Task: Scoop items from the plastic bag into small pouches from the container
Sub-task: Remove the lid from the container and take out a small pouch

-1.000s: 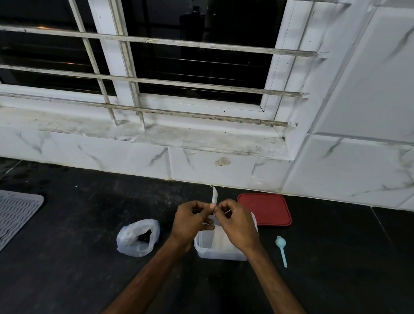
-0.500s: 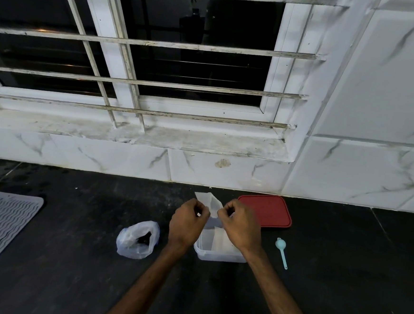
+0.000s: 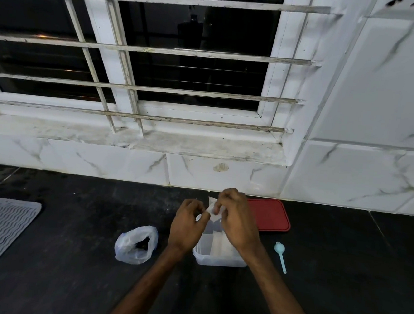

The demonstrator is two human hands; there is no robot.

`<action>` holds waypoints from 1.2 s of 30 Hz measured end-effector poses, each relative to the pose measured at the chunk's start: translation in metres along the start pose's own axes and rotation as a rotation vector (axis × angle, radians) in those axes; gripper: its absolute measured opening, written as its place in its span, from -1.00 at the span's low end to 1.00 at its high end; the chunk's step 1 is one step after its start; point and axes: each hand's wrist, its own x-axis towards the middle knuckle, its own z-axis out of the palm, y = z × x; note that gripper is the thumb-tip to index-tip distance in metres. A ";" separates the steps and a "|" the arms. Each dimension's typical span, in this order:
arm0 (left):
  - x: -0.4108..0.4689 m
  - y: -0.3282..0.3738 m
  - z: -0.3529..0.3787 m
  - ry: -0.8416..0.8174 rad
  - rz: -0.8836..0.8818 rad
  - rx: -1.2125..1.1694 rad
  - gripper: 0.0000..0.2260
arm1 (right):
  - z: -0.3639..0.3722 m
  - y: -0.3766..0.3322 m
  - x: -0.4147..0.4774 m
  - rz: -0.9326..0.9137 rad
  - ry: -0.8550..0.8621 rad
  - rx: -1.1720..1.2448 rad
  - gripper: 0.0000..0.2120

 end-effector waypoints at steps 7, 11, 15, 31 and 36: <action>-0.004 -0.006 0.002 -0.102 0.112 -0.167 -0.72 | -0.007 -0.004 -0.001 0.120 -0.131 -0.030 -0.85; -0.008 0.002 0.003 -0.134 0.151 -0.204 -0.65 | -0.012 -0.009 0.000 0.166 -0.142 0.064 -0.88; -0.006 0.001 -0.004 -0.197 0.187 -0.223 -0.57 | -0.020 -0.007 0.004 0.166 -0.175 -0.058 -0.79; -0.014 0.001 0.011 0.047 0.158 0.026 -0.59 | -0.022 -0.024 0.006 0.184 -0.289 -0.048 -0.79; -0.015 0.005 0.014 0.055 0.141 0.019 -0.58 | -0.020 -0.030 0.007 0.206 -0.283 -0.091 -0.66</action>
